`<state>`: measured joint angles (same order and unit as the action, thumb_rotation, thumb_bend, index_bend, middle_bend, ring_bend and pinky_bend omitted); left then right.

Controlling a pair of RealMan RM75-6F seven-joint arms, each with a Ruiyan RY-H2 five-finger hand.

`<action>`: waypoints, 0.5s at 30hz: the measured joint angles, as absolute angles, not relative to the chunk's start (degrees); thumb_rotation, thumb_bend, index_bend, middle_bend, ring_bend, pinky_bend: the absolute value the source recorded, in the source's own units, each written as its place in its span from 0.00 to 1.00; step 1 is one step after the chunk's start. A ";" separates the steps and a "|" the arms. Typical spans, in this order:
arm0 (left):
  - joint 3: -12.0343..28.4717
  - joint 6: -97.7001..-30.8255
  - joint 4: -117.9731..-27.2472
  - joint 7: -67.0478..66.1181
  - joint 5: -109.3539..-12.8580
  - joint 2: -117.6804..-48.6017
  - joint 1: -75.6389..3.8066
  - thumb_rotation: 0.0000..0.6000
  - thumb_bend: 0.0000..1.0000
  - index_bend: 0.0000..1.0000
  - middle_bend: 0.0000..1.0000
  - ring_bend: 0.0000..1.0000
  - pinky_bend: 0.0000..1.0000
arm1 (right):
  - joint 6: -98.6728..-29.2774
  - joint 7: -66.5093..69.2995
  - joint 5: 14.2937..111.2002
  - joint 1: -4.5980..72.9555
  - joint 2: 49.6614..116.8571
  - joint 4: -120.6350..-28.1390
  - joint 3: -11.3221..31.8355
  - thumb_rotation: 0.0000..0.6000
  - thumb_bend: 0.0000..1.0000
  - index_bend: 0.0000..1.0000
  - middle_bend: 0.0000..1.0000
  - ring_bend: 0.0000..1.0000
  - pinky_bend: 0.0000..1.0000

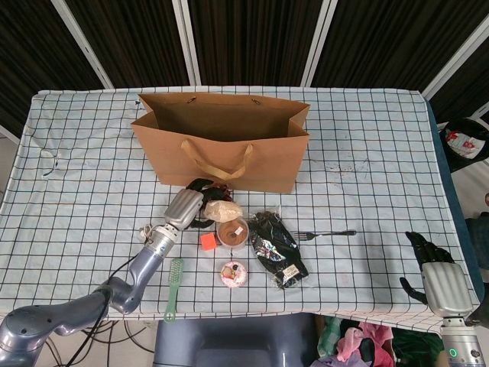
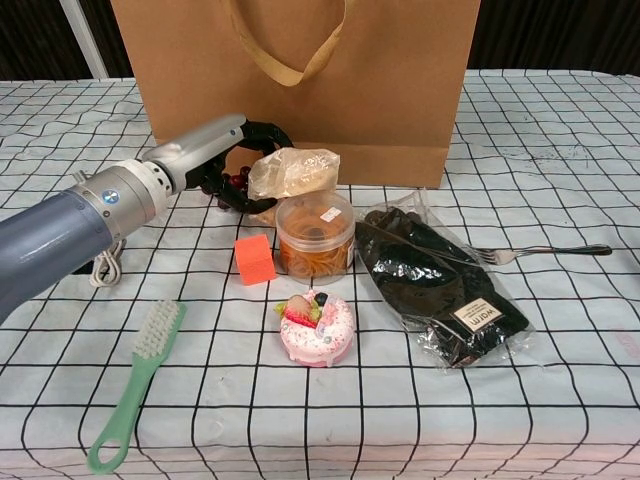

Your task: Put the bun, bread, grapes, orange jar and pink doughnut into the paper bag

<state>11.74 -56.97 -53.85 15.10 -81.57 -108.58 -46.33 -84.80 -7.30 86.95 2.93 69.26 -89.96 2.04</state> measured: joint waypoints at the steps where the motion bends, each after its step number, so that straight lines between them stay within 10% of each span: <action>1: 11.76 -56.94 -53.54 15.07 -81.55 -108.78 -46.49 1.00 0.36 0.36 0.47 0.14 0.13 | -84.77 -7.28 86.92 2.94 69.27 -89.95 2.04 1.00 0.21 0.08 0.11 0.19 0.25; 15: 11.93 -63.71 -54.20 14.97 -83.04 -108.59 -45.42 1.00 0.45 0.45 0.57 0.19 0.15 | -85.10 -7.06 87.08 2.84 69.03 -90.18 2.01 1.00 0.21 0.08 0.11 0.19 0.25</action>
<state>11.93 -63.71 -54.20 14.97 -83.04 -108.59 -45.42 -85.10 -7.06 87.08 2.84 69.03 -90.18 2.01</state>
